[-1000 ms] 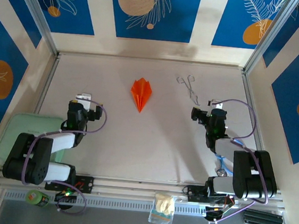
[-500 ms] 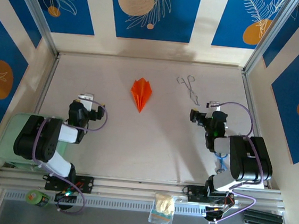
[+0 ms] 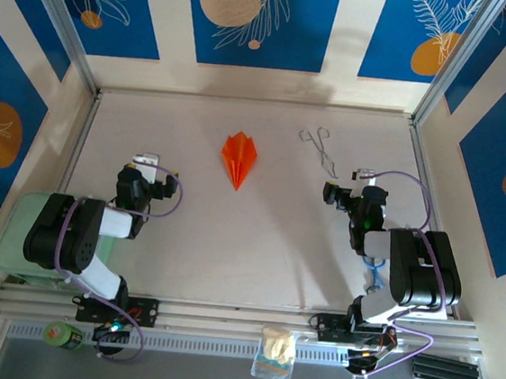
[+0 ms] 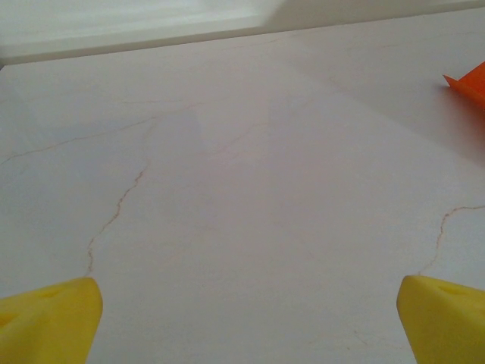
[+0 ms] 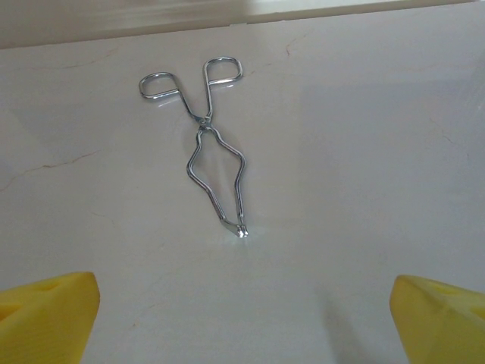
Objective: Fold a paper plane with a square sheet of paper (pick it up from the middle)
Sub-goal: Reset both arms
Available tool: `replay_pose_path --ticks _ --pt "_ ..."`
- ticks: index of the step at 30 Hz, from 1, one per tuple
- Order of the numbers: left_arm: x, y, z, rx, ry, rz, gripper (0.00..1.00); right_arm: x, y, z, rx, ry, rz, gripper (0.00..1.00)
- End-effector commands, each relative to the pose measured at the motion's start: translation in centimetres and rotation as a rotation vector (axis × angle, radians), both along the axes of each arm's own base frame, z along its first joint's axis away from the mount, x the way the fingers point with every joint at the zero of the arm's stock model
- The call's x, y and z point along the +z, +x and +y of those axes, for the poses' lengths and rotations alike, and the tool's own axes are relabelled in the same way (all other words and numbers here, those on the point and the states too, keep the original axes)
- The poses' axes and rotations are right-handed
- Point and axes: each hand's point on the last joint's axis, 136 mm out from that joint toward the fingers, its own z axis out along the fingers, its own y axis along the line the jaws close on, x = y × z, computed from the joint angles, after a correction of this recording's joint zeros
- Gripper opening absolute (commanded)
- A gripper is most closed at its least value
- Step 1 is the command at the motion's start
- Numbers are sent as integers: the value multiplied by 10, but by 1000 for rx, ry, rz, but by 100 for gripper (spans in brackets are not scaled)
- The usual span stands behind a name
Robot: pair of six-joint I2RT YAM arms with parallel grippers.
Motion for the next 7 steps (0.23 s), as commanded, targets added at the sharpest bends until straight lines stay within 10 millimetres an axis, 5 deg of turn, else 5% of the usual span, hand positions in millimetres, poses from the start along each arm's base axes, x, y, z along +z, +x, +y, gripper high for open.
replay_pose_path --ticks 1,7 --pt "5 7 1 -4 1 -10 99 9 6 1 7 12 -24 99" --pt "5 6 1 -6 4 -10 99 9 6 1 7 12 -24 99"
